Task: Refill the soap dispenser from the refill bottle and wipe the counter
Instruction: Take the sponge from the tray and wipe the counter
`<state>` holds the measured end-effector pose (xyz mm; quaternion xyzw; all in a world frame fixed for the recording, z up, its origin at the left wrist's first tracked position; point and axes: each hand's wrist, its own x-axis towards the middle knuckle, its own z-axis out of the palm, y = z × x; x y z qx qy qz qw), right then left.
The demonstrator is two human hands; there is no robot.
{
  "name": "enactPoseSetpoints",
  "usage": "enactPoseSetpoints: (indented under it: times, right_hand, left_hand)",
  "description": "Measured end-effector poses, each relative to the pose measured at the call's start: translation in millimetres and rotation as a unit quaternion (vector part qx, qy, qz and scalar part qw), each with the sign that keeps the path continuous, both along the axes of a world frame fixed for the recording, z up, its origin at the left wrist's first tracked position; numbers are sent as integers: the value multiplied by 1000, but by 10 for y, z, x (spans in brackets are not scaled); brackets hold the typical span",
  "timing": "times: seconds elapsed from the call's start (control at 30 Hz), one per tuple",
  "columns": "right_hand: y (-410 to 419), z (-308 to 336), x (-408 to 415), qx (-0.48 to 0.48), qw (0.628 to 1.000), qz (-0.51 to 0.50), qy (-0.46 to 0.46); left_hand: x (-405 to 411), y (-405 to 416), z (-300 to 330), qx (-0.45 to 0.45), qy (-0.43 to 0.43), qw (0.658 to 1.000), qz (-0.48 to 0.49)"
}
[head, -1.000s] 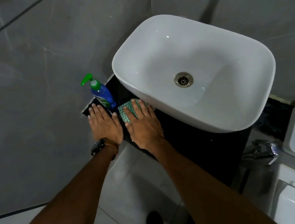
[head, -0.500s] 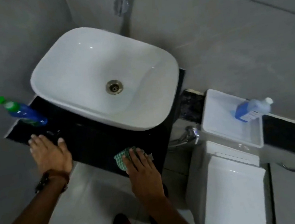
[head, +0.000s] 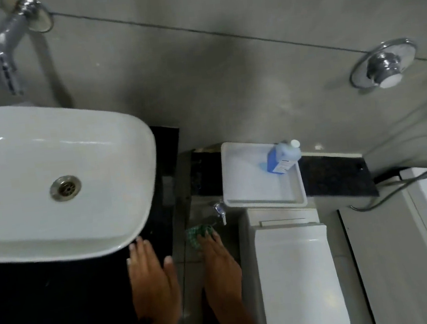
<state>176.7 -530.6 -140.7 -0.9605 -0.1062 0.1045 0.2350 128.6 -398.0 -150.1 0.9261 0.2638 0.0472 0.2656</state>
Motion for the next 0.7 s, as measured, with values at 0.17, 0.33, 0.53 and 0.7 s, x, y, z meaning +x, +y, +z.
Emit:
enactPoseSetpoints:
  times: [0.17, 0.33, 0.53, 0.7]
  right_hand:
    - [-414, -72, 705, 14, 998, -69, 4]
    - [-755, -306, 1465, 9, 993, -120, 19]
    - [-893, -636, 2216, -1, 989, -146, 17]
    - [-879, -843, 2672, 30, 989, -141, 44]
  left_hand:
    - [850, -576, 20, -34, -22, 995, -95]
    - [1729, -954, -163, -85, -16, 986, -141]
    - [2556, -1124, -638, -152, -9, 977, -152]
    - [2919, -1184, -926, -154, -21, 978, -137]
